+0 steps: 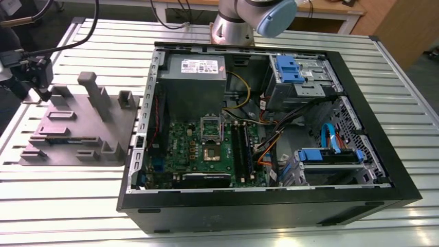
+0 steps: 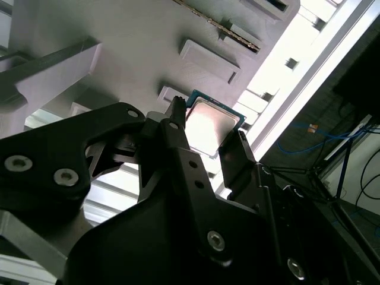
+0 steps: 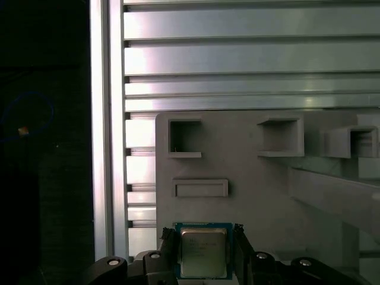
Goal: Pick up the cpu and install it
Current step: 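Pick up the cpu and move it towards the insertion slot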
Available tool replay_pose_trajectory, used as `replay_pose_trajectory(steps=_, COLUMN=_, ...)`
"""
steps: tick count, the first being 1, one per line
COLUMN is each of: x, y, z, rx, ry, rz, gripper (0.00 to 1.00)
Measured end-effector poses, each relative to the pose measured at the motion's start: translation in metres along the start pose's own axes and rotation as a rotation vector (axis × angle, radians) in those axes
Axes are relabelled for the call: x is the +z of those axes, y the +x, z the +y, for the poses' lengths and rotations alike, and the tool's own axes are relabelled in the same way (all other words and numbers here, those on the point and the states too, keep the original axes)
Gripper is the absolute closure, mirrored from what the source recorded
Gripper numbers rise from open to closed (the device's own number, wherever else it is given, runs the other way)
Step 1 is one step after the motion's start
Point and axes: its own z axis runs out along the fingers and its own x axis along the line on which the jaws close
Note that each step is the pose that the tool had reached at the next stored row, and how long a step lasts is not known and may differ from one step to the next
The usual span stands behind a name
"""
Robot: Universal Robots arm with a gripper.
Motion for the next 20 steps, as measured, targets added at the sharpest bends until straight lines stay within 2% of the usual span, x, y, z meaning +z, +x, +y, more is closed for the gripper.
replay_pose_trajectory(steps=20, x=-0.0048, y=0.0, z=0.0001, rx=0.0, ry=0.0, rz=0.0, gripper=0.53)
